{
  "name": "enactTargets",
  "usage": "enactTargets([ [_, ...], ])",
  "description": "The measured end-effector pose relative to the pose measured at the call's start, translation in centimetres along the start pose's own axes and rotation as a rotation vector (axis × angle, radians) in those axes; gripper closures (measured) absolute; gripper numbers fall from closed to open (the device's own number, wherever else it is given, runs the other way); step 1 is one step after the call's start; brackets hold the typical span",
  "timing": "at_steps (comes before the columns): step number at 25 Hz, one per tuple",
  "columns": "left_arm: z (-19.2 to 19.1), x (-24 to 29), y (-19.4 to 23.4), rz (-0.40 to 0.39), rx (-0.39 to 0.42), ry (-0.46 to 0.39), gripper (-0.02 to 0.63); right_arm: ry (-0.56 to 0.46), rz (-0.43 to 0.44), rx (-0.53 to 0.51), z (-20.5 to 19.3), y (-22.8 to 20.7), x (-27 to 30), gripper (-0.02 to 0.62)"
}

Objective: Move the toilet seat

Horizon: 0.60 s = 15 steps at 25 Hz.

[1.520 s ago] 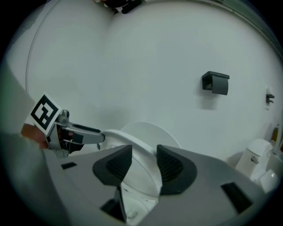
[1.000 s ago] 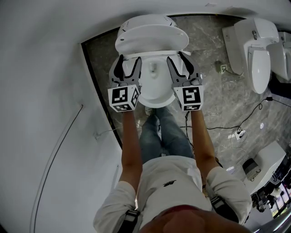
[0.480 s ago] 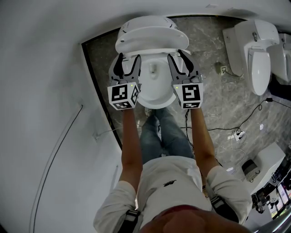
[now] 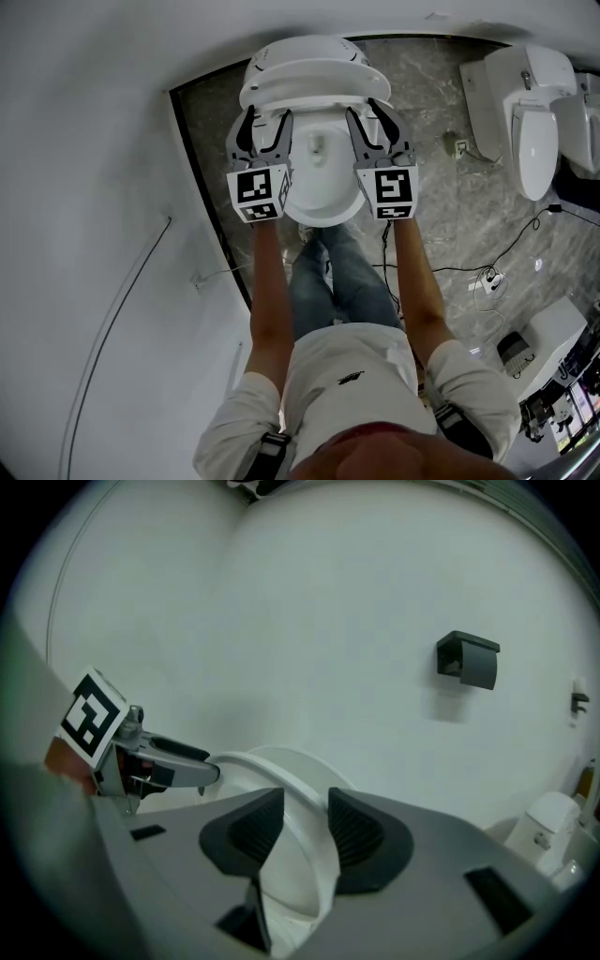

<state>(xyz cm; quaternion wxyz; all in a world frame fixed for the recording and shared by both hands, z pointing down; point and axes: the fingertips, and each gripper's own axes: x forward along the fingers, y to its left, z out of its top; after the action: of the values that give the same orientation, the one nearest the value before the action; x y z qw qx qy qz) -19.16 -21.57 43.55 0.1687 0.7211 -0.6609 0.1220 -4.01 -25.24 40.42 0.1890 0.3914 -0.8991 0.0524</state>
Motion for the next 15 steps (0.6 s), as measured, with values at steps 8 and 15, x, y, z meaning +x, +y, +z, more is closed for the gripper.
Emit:
enactTargets([
  [8, 0.5, 0.9, 0.2, 0.005, 0.028, 0.01, 0.311, 0.003, 0.002, -0.021, 0.4, -0.6, 1.1, 0.433],
  [15, 0.7, 1.1, 0.2, 0.005, 0.04, 0.013, 0.311, 0.002, 0.002, -0.028, 0.6, -0.9, 1.7, 0.433],
])
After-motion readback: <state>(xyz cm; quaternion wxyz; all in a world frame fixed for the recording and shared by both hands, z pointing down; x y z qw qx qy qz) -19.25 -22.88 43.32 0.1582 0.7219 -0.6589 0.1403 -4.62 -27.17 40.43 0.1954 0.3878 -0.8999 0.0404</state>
